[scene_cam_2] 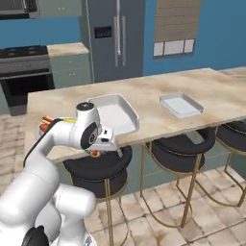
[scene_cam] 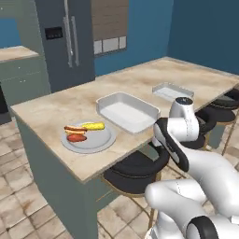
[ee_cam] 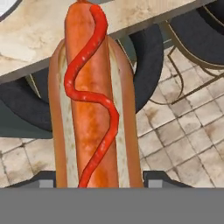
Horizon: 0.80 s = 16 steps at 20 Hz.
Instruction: Place one cooked food and one vegetable from the large plate to each tupperware container.
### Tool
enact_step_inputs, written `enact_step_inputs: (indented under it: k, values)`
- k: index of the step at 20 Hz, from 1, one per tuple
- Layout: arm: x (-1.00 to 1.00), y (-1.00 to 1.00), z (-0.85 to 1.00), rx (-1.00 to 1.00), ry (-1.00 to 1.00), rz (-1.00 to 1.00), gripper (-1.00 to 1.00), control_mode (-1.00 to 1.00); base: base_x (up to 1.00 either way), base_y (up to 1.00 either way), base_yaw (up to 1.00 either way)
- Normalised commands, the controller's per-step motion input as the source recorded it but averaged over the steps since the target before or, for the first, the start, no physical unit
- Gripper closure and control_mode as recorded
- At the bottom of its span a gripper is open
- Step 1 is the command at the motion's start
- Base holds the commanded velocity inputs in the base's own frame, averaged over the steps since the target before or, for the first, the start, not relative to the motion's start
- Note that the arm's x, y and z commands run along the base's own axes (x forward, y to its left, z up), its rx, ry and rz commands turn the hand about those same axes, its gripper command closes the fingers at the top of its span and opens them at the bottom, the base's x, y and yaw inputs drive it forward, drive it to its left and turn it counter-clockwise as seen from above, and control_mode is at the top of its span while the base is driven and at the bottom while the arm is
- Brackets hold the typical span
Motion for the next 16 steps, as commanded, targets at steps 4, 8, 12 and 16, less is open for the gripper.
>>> enact_step_inputs:
  k: [4,8,12,16]
  values:
    - [0.00,0.00,0.00,0.00,0.00,0.00,1.00,1.00,-0.10,-0.97,0.63]
    - [0.00,0.00,0.00,0.00,0.00,0.00,1.00,1.00,0.13,-0.75,0.73]
    - [0.00,0.00,0.00,0.00,0.00,0.00,1.00,1.00,0.43,-0.79,0.65]
    - [0.00,0.00,0.00,0.00,0.00,0.00,1.00,1.00,0.22,-0.68,0.09]
